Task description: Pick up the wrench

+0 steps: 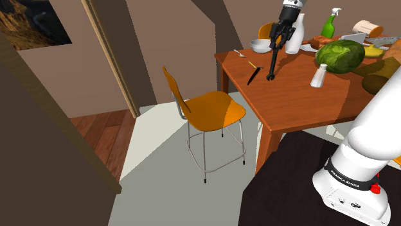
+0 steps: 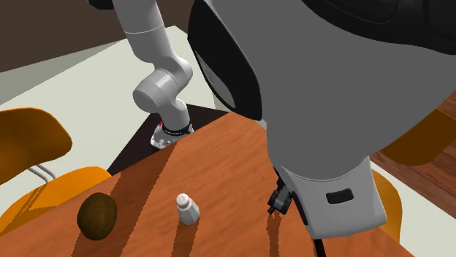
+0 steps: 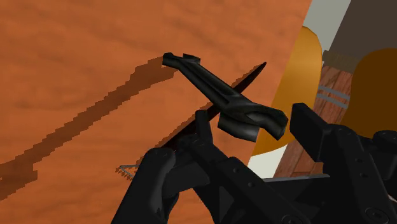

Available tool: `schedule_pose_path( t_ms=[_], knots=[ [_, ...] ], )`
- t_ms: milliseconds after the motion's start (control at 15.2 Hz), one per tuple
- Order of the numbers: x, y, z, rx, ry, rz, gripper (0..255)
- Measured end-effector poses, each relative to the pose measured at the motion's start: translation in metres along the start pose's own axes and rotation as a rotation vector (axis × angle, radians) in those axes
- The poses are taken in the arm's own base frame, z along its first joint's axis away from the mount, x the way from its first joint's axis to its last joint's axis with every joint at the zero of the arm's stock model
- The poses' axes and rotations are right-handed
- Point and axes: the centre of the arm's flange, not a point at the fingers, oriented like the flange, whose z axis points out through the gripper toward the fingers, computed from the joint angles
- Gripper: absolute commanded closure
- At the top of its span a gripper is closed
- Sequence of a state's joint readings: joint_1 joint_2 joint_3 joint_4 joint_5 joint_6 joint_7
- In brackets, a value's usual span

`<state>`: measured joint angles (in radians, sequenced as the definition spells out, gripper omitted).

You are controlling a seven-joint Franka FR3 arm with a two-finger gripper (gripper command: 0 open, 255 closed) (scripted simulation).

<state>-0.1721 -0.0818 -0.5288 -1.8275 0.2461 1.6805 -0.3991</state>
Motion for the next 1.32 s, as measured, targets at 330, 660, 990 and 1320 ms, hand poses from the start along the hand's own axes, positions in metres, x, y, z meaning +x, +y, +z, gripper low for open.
schedule_pose_path(
  t_ms=[330,660,990,1320],
  knots=[
    [0.000,0.000,0.000,0.001,0.001,-0.001,255],
    [0.000,-0.001,-0.002,0.000,0.001,-0.001,255],
    [0.001,-0.007,-0.024,0.000,0.001,0.000,255],
    [0.003,-0.015,-0.050,0.000,0.000,0.000,255]
  ],
)
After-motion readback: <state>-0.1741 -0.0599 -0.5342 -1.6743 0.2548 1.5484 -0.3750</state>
